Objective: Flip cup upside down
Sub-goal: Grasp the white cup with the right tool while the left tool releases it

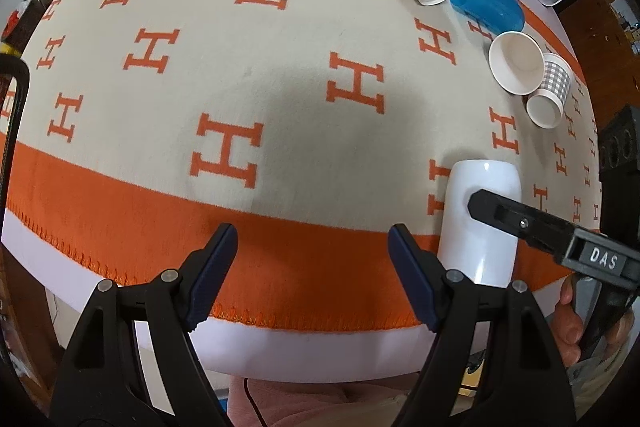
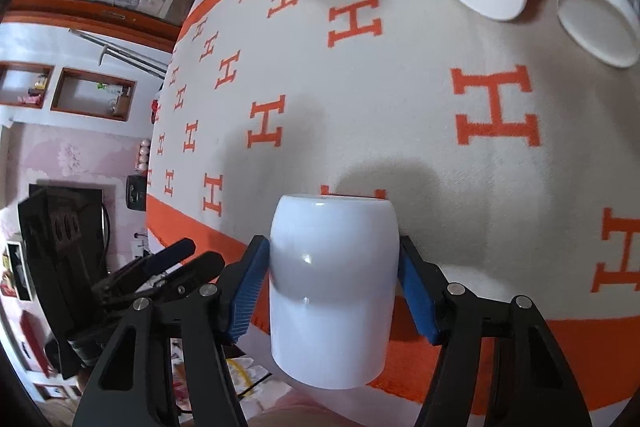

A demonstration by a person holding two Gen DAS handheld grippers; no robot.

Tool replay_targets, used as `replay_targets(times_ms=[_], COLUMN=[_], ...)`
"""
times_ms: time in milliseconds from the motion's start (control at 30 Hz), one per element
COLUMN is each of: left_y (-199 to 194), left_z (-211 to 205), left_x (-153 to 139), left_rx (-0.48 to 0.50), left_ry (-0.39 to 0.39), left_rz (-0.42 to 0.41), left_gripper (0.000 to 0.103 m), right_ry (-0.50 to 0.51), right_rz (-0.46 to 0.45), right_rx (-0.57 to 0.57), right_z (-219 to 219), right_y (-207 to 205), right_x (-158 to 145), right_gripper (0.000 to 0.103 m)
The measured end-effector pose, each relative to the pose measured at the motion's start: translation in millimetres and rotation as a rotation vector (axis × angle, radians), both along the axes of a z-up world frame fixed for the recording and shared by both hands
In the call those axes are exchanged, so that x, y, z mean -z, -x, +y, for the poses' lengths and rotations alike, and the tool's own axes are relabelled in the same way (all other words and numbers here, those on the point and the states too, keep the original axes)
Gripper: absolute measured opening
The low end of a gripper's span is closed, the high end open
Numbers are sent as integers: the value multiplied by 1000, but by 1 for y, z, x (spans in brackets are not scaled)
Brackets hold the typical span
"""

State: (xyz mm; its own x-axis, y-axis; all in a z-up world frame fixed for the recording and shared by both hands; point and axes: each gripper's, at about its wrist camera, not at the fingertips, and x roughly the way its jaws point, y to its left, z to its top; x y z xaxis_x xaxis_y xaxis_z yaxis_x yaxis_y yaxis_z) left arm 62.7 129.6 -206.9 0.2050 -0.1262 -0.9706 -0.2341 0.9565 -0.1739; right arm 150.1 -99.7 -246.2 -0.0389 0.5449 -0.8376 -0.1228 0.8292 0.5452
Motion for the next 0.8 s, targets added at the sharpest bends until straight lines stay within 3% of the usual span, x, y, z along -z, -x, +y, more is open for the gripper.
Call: replay_targets(times_ms=[233, 400, 467, 800], left_y=[1, 5, 7, 19], left_z=[-3, -4, -3, -3], left_x=[-8, -14, -16, -13], left_rx=[3, -4, -5, -13], left_ry=[-17, -48, -57, -61], left_rz=[-67, -116, -135, -148], left_gripper=[75, 75, 75, 75], right_ry=[43, 132, 145, 201], right_rz=[-246, -553, -628, -764], right_rx=[50, 80, 89, -7], right_z=[-11, -3, -2, 1], right_y=[3, 9, 13, 75], right_x=[-37, -56, -57, -51], right_gripper=[64, 64, 64, 64])
